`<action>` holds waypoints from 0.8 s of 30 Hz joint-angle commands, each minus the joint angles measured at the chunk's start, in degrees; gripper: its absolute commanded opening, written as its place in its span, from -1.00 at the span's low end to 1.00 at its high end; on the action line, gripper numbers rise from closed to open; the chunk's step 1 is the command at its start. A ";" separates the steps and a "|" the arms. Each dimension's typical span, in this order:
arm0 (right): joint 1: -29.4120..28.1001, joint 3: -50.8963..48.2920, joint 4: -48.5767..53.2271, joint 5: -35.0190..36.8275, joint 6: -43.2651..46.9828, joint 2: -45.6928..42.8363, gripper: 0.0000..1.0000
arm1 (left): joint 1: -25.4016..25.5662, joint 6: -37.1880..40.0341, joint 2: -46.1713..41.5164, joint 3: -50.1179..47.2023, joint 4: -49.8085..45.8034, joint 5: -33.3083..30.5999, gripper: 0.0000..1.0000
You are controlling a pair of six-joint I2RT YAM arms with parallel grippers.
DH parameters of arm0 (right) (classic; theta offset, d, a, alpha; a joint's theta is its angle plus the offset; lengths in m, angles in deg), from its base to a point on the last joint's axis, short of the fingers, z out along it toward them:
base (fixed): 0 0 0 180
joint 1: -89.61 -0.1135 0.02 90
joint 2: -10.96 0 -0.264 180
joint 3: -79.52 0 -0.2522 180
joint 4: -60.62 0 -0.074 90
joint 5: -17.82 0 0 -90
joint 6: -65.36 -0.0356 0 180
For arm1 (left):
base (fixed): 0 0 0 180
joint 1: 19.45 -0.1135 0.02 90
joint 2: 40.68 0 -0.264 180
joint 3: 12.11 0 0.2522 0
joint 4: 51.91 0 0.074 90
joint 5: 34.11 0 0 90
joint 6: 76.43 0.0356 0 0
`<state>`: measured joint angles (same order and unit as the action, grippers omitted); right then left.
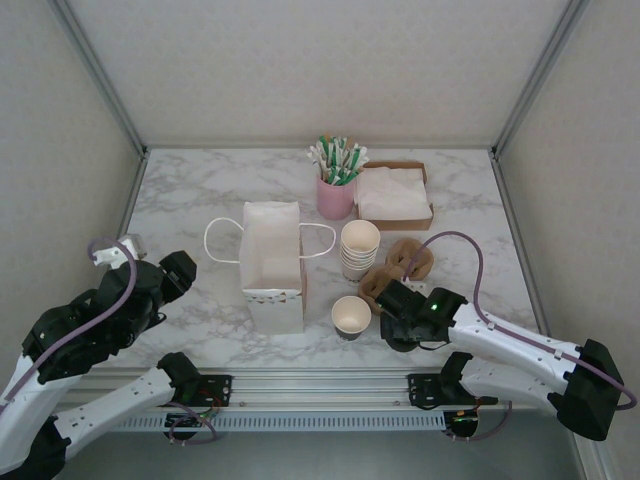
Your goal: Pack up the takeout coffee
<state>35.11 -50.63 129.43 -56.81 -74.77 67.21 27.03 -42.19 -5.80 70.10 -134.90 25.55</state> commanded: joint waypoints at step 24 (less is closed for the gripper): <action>0.40 4.65 7.16 4.25 -2.54 -4.77 0.50 | 0.49 -1.01 0.37 -0.24 -0.47 -0.31 0.35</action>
<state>35.11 -48.66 133.06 -55.17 -75.62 63.52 27.03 -42.19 -5.80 70.07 -134.90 25.55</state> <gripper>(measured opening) 0.753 0.671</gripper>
